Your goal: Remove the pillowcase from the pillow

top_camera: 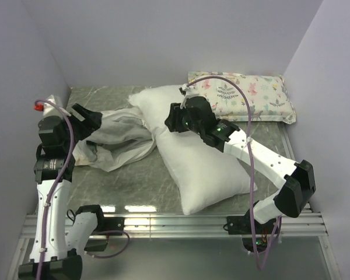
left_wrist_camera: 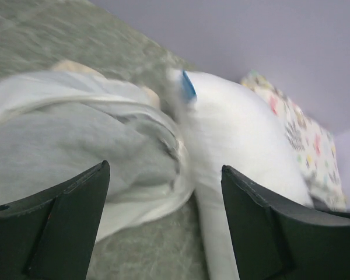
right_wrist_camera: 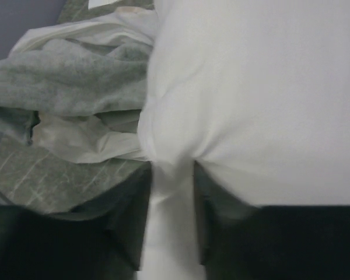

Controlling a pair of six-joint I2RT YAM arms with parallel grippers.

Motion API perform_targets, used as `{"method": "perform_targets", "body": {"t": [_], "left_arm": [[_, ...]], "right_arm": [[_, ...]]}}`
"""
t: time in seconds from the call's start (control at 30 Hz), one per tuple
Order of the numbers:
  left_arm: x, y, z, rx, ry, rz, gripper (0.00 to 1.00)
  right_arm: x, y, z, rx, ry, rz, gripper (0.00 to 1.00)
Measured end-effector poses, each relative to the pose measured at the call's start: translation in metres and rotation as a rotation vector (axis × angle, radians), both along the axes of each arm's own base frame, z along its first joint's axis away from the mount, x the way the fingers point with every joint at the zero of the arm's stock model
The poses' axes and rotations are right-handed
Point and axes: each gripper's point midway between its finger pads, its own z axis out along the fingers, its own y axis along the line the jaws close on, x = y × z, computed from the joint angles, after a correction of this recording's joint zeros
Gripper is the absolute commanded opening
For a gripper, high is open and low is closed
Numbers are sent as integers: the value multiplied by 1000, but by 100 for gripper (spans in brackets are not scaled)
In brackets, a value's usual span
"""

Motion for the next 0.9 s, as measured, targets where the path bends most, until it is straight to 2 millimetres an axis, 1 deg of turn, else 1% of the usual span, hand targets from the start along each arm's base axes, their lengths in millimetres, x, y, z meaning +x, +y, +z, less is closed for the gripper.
{"method": "perform_targets", "body": {"t": [0.07, 0.17, 0.23, 0.27, 0.3, 0.37, 0.4, 0.5, 0.57, 0.63, 0.67, 0.77, 0.8, 0.9], "left_arm": [[1, -21, -6, 12, 17, -68, 82], [0, -54, -21, 36, 56, -174, 82], [-1, -69, -35, 52, 89, -222, 84], [-3, -72, -41, 60, 102, -234, 84], [-4, -74, -49, 70, 117, -244, 84], [-8, -75, -58, 84, 136, -254, 85], [-10, -75, -62, 94, 143, -259, 85], [-15, -73, -64, 122, 144, -269, 86], [-20, -72, -64, 139, 131, -275, 85], [-24, -73, -65, 149, 120, -287, 86], [-27, -73, -67, 152, 115, -292, 87], [-35, -73, -71, 163, 93, -303, 88], [-38, -72, -72, 166, 85, -304, 88], [-42, -72, -76, 172, 78, -311, 87]], "right_arm": [[-2, 6, 8, 23, -12, 26, 64], [-7, 10, 22, 50, -30, 57, 68], [-11, 9, 32, 71, -43, 69, 71], [-14, 7, 39, 82, -53, 73, 74], [-17, 5, 47, 94, -64, 77, 84], [-25, -2, 64, 124, -95, 84, 87], [-32, -8, 74, 145, -114, 86, 88], [-55, -32, 90, 185, -159, 81, 91], [-70, -49, 96, 217, -189, 68, 92], [-82, -64, 91, 237, -200, 54, 93], [-87, -70, 84, 238, -199, 44, 94], [-95, -89, 44, 199, -151, -7, 94], [-96, -92, 37, 187, -140, -19, 94], [-98, -104, -2, 128, -85, -64, 95]]}}
